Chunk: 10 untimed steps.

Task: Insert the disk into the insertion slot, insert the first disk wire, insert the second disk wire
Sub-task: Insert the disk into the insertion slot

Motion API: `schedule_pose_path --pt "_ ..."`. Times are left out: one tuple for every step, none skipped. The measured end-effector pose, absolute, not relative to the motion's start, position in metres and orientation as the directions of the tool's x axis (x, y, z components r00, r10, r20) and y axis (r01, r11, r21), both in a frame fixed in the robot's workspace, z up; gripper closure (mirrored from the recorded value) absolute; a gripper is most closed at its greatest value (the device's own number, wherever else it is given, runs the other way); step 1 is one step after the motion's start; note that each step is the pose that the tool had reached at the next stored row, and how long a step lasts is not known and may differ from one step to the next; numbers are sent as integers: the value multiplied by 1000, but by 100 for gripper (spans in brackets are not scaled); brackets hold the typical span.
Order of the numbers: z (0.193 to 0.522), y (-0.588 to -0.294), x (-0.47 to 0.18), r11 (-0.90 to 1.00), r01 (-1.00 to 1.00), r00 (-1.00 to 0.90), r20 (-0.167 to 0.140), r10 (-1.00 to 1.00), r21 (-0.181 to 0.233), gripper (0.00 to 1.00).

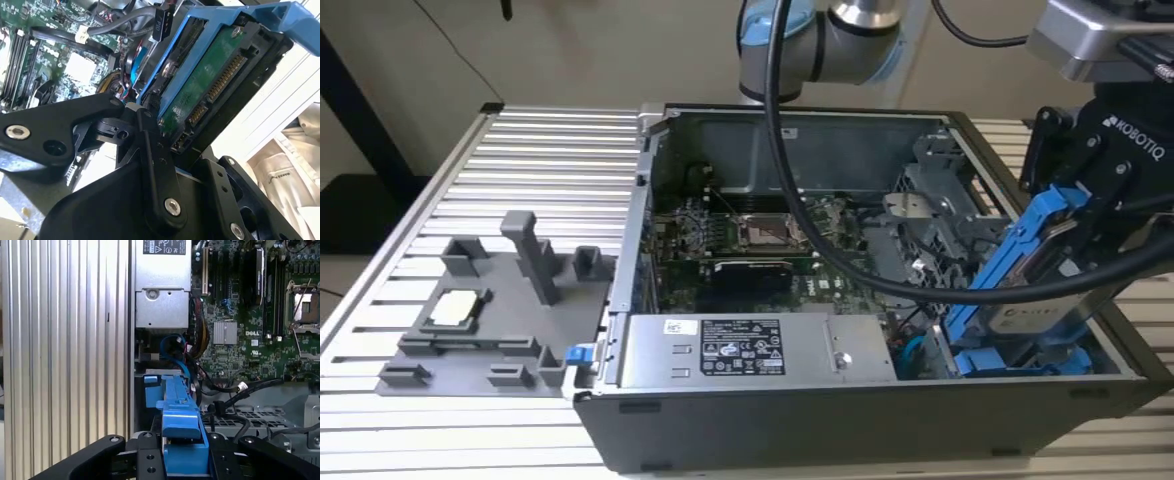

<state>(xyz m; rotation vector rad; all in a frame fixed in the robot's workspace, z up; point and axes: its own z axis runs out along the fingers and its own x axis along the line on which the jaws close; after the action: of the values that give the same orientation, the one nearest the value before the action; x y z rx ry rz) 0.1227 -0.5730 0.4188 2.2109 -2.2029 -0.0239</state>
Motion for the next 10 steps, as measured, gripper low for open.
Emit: schedule_pose_path --pt "418 -573 123 -4 -1000 4 1 -1000 25 67" --pt "417 -573 123 -4 -1000 4 -1 -1000 25 67" --pt "417 -573 124 -4 -1000 4 -4 -1000 25 67" --pt "416 -573 124 -4 -1000 4 -7 -1000 25 67" --pt "414 -573 124 -4 -1000 4 -8 -1000 25 67" --pt "413 -573 125 -4 -1000 4 -9 -1000 25 67" --pt "412 -573 125 -4 -1000 4 -10 -1000 25 67" --pt "410 -573 125 -4 -1000 4 -10 -1000 25 67" --pt "409 -573 125 -4 -1000 4 -11 -1000 25 67" --pt "407 -573 125 -4 -1000 4 -11 -1000 25 67"
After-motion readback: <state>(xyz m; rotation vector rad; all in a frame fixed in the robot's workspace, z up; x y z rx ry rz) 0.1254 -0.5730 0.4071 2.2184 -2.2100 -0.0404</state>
